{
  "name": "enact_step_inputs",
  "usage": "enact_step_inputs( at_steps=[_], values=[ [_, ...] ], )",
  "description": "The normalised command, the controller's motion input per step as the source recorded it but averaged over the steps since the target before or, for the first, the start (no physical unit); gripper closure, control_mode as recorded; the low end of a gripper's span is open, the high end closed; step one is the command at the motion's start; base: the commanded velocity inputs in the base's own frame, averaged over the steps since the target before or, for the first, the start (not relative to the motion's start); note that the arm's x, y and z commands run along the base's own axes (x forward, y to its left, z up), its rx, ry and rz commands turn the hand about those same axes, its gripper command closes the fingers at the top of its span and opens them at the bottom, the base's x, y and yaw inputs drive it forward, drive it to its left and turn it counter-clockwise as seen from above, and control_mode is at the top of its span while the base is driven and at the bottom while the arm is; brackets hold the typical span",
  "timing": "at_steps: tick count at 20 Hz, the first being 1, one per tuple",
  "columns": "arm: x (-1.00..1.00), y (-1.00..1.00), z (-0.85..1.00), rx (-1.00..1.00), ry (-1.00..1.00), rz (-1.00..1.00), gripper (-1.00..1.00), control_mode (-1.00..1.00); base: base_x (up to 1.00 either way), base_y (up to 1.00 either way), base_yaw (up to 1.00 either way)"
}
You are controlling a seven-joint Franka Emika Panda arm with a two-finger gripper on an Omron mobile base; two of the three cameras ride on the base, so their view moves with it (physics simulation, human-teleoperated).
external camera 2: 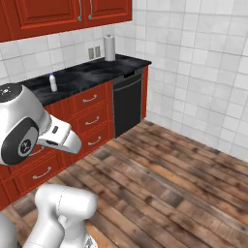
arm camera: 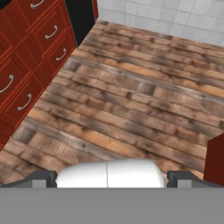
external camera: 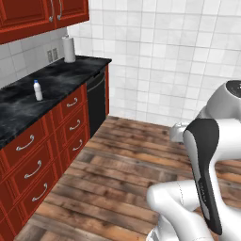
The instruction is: Take the bottled waters from the counter and place them in the freezer to freeze. Close the freezer door after placing the bottles.
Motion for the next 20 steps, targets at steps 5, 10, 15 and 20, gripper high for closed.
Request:
enact_step_inputs(
  at_steps=[5, 10, 15, 20],
  values=[
    [0.00, 0.00, 0.00, 0.00, 0.00, 0.00, -1.00, 1.00, 0.82, -0.41, 0.35],
    [0.00, 0.00, 0.00, 0.00, 0.00, 0.00, -1.00, 1.00, 1.00, -0.25, 0.35],
    [0.00, 0.00, 0.00, 0.00, 0.00, 0.00, -1.00, 1.00, 0.92, 0.01, 0.10],
    [0.00, 0.00, 0.00, 0.00, 0.00, 0.00, -1.00, 1.00, 0.90, 0.28, 0.46]
  ],
)
